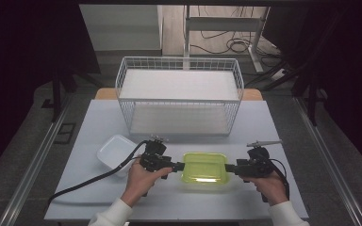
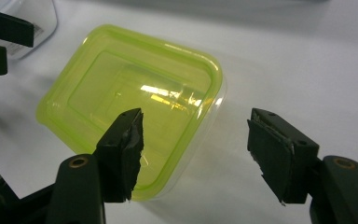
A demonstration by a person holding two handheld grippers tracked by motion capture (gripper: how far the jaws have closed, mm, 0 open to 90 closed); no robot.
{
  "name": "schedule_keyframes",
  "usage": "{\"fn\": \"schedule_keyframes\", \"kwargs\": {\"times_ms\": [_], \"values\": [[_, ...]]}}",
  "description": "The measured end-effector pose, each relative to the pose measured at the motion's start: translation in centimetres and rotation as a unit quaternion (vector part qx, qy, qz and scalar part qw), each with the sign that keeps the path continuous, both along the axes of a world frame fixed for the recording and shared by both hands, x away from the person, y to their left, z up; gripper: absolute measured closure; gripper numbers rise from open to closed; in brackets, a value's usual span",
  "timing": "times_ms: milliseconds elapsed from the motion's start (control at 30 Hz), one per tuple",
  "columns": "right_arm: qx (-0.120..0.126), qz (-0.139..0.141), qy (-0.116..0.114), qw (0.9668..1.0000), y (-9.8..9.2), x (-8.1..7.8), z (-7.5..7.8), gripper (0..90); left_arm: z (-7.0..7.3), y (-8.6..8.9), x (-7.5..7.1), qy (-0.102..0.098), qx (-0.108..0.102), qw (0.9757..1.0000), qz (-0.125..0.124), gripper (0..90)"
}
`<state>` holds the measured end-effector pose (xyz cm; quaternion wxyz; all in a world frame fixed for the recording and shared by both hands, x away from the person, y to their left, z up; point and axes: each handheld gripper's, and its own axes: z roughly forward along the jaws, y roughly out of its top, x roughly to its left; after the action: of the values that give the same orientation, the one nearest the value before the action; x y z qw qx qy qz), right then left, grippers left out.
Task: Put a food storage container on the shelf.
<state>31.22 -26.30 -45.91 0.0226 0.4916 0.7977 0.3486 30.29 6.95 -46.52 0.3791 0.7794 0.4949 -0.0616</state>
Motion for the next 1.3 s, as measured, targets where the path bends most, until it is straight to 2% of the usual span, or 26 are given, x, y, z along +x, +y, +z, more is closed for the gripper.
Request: {"fn": "schedule_keyframes", "kwargs": {"times_ms": [167, 233, 367, 433, 533, 567, 600, 700, 733, 900, 967, 1000, 1033, 1100, 1133, 1167, 1200, 1233, 1267, 1300], "values": [[0.003, 0.002, 0.004, 1.0, 0.2, 0.1, -0.4, 36.1, -0.7, -0.2, 0.4, 0.015, -0.006, 0.9999, -0.002, 35.7], [0.008, -0.001, 0.011, 0.9999, 0.2, 0.2, -0.8, 37.1, -1.1, -0.5, 0.7, 0.026, -0.019, 0.9995, 0.006, 36.8], [0.012, 0.003, 0.015, 0.9998, 0.2, 0.2, -1.2, 38.0, -1.3, -0.5, 1.0, 0.033, -0.025, 0.9991, 0.005, 38.0], [0.015, 0.002, 0.018, 0.9997, 0.1, 0.3, -1.3, 39.0, -1.6, -0.6, 1.2, 0.036, -0.036, 0.9986, 0.012, 39.2], [0.022, -0.004, 0.019, 0.9996, -0.1, 0.5, -1.6, 41.1, -2.0, -0.7, 1.5, 0.037, -0.037, 0.9985, 0.018, 41.8], [0.028, -0.009, 0.019, 0.9994, -0.2, 0.6, -1.7, 41.6, -2.1, -0.5, 1.6, 0.037, -0.028, 0.9989, 0.005, 42.3], [0.045, -0.011, 0.023, 0.9986, -0.5, 0.8, -2.0, 43.3, -2.3, -0.6, 1.7, 0.041, -0.031, 0.9987, 0.006, 43.0], [0.059, -0.014, 0.03, 0.9977, -0.7, 1.0, -2.3, 45.2, -3.0, -0.6, 2.0, 0.058, -0.042, 0.9974, 0.005, 43.9], [0.059, -0.014, 0.03, 0.9977, -0.7, 1.0, -2.3, 45.2, -3.0, -0.6, 2.0, 0.058, -0.042, 0.9974, 0.005, 44.4], [0.095, -0.011, 0.062, 0.9935, -0.7, 1.4, -3.2, 53.7, -3.5, -0.5, 2.4, 0.073, -0.067, 0.9951, 0.005, 49.0], [0.104, -0.007, 0.075, 0.9917, -0.6, 1.5, -3.4, 57.4, -3.8, -0.5, 2.5, 0.083, -0.079, 0.9934, 0.003, 52.1], [0.108, -0.004, 0.081, 0.9908, -0.5, 1.5, -3.5, 59.1, -3.8, -0.5, 2.5, 0.083, -0.079, 0.9934, 0.003, 54.0], [0.108, -0.004, 0.081, 0.9908, -0.5, 1.5, -3.5, 59.1, -3.9, -0.5, 2.6, 0.088, -0.086, 0.9924, 0.001, 54.0], [0.108, -0.007, 0.096, 0.9895, -0.4, 1.6, -3.7, 64.2, -4.2, -0.6, 2.6, 0.098, -0.096, 0.9906, 0.002, 57.2], [0.112, -0.009, 0.099, 0.9887, -0.5, 1.6, -3.8, 67.6, -4.3, -0.6, 2.6, 0.106, -0.104, 0.9889, 0.001, 59.0], [0.132, -0.018, 0.114, 0.9845, -0.8, 1.6, -4.0, 70.6, -4.4, -0.5, 2.6, 0.107, -0.109, 0.9882, 0.004, 63.3], [0.132, -0.018, 0.114, 0.9845, -0.8, 1.6, -4.0, 70.6, -4.4, -0.5, 2.6, 0.107, -0.109, 0.9882, 0.004, 65.8], [0.141, -0.023, 0.119, 0.9825, -1.0, 1.7, -4.2, 71.9, -4.4, -0.5, 2.5, 0.104, -0.108, 0.9886, 0.006, 65.8], [0.151, -0.026, 0.125, 0.9803, -1.2, 1.6, -4.1, 74.7, -4.4, -0.4, 2.4, 0.102, -0.106, 0.9892, 0.007, 70.1], [0.151, -0.026, 0.125, 0.9803, -1.2, 1.6, -4.1, 74.7, -4.4, -0.4, 2.4, 0.102, -0.106, 0.9892, 0.007, 71.5]]}}
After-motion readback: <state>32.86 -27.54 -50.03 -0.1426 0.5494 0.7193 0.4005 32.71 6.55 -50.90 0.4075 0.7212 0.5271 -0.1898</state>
